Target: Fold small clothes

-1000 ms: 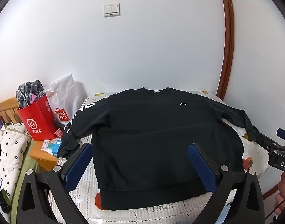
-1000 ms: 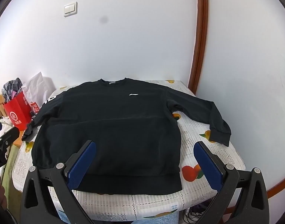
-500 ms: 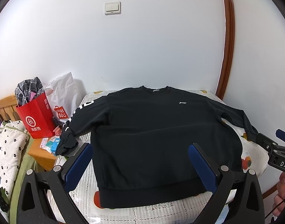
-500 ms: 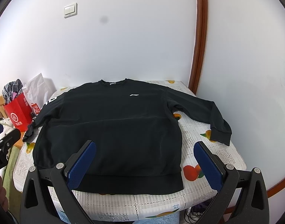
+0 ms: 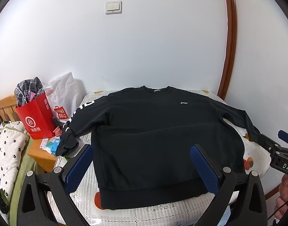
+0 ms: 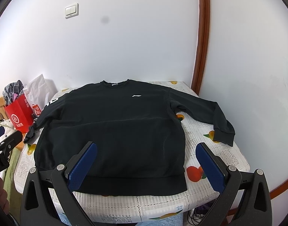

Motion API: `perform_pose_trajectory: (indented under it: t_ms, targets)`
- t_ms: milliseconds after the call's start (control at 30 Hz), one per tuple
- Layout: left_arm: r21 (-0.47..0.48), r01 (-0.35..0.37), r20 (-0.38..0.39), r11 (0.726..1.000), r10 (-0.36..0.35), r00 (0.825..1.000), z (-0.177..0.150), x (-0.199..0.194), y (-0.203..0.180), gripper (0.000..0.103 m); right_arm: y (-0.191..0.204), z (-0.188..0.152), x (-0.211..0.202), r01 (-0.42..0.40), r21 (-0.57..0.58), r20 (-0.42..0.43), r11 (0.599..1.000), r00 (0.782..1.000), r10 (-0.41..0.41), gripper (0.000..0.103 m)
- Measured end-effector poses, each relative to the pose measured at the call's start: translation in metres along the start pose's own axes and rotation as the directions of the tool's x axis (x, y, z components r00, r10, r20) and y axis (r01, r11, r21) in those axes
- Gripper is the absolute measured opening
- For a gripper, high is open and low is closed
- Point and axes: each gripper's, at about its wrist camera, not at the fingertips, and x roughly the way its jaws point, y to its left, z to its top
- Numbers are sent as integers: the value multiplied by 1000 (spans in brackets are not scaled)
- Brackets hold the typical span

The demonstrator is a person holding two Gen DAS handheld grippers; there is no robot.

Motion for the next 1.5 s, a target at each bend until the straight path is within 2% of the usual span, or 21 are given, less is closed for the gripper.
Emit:
perform_pose_trajectory:
  t_ms: [667, 1233, 1500]
  targets:
    - [-5, -4, -7, 1000, 4, 1000, 3, 0, 5, 103, 9, -5, 2, -2, -5, 4, 1000, 1000, 2, 103]
    - [-21, 36, -13, 999, -36, 999, 9, 9, 8, 103, 5, 0, 7, 7, 10, 2, 1000, 1000, -7, 103]
    - [-46, 51, -27, 998, -52, 998, 17, 28, 19, 103, 7, 9, 15, 19, 21, 15, 1000, 1000, -19, 103]
